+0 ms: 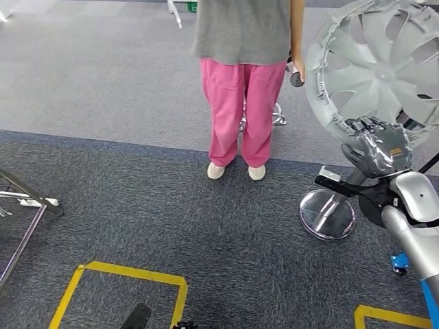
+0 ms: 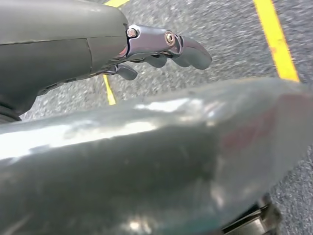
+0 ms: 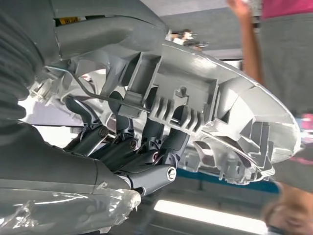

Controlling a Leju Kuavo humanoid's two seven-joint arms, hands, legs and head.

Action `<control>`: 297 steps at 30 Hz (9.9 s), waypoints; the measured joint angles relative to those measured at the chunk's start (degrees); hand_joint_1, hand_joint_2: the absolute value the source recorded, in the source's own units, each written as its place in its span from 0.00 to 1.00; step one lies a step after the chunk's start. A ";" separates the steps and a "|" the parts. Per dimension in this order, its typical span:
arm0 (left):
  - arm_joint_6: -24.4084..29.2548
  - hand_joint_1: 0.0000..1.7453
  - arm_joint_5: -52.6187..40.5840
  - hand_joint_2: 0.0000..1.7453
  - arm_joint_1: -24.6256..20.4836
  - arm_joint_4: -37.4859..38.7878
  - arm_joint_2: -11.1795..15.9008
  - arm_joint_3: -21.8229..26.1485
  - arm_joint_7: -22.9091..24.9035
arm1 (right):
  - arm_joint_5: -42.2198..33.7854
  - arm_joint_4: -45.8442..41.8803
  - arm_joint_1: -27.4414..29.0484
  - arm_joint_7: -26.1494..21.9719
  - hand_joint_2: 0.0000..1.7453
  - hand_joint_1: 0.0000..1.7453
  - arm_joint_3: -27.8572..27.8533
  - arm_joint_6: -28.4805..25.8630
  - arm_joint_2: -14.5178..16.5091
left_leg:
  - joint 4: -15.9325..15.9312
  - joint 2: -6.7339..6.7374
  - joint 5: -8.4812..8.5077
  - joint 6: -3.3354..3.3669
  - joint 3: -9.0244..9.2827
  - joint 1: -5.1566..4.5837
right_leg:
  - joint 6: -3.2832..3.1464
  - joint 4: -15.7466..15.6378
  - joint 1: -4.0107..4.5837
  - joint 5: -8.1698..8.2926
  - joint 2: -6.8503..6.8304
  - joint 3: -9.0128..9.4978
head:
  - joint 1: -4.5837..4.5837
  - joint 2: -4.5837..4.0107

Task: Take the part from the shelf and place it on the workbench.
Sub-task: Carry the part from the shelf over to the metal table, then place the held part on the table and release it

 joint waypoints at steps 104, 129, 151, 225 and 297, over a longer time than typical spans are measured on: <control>-3.06 0.00 -3.36 0.00 -0.16 0.00 0.90 0.83 2.43 | 0.91 -8.97 9.92 3.60 1.00 1.00 -3.67 4.79 -9.63 | -17.05 0.71 7.14 3.75 8.50 -0.86 | 2.98 7.70 0.22 -7.09 0.74 -0.96 | 0.75 0.00; -3.05 0.00 -3.62 0.00 -0.03 0.00 0.55 0.83 3.13 | 0.75 -7.64 10.81 1.67 1.00 1.00 -4.68 5.49 -9.22 | -16.55 0.55 6.96 1.54 8.12 -0.45 | 2.01 -0.96 -0.11 -1.77 -1.03 2.20 | 0.14 0.00; -2.93 0.00 -4.58 0.00 -0.05 0.00 0.45 0.81 2.63 | -0.01 -6.06 11.83 -0.27 1.00 1.00 -6.33 5.15 -9.71 | -16.83 0.46 7.37 2.26 8.14 -0.41 | 2.96 -2.56 -0.11 -0.79 -0.95 2.85 | 0.16 0.00; -6.29 0.00 -5.21 0.00 -0.30 -0.02 0.13 1.07 -0.85 | -0.02 -8.21 17.64 0.73 1.00 1.00 -12.72 2.86 -6.36 | -17.15 -0.08 6.44 2.42 9.54 -0.96 | 1.82 -1.82 0.19 0.75 3.66 0.69 | 0.57 0.00; -5.35 0.00 -5.98 0.00 0.54 -0.08 1.05 2.54 1.09 | 0.59 -6.94 19.17 2.85 1.00 1.00 -10.84 7.20 -3.74 | -20.01 -1.53 7.53 3.77 11.04 -2.19 | 0.82 -4.35 1.33 -2.39 2.90 5.84 | 1.46 0.00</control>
